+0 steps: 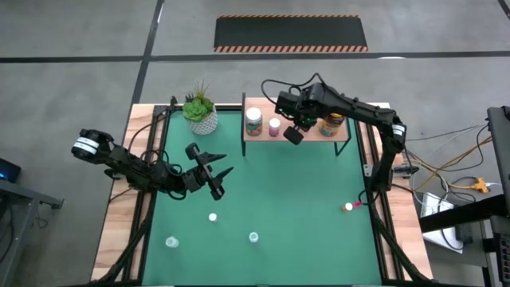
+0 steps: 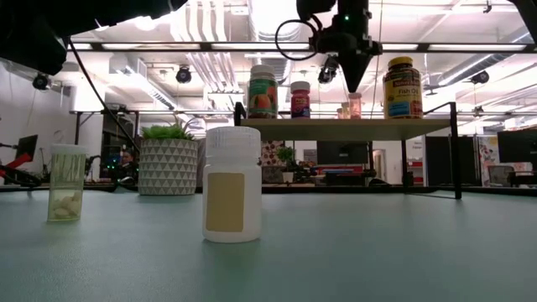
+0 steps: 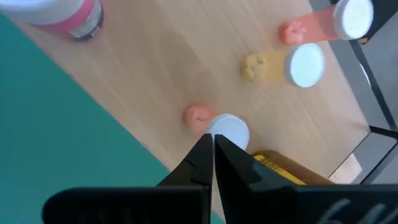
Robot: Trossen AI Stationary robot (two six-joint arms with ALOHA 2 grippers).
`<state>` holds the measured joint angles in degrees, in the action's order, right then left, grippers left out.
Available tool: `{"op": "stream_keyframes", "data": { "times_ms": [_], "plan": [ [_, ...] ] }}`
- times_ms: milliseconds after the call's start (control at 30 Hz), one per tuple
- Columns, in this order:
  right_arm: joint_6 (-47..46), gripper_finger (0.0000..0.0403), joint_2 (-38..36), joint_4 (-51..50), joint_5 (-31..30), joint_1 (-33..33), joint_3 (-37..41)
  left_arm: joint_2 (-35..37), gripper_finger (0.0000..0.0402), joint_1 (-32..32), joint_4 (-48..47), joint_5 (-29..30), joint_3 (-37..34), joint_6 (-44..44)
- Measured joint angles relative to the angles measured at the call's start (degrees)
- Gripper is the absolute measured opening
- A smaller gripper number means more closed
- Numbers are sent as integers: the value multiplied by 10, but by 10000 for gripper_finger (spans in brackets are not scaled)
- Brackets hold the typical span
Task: Pick and place medicine bottles onto shelf by color
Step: Adjust the small medicine bottles on the shelf
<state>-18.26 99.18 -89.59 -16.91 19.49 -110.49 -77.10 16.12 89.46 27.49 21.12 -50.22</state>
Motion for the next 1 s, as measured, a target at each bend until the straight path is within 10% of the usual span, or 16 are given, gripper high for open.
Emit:
{"op": "stream_keyframes", "data": {
  "times_ms": [1000],
  "plan": [
    [25, 9, -32, 59, -57, -32, 17, 0, 185, 0, 0, 0, -2, 1]
  ]
}}
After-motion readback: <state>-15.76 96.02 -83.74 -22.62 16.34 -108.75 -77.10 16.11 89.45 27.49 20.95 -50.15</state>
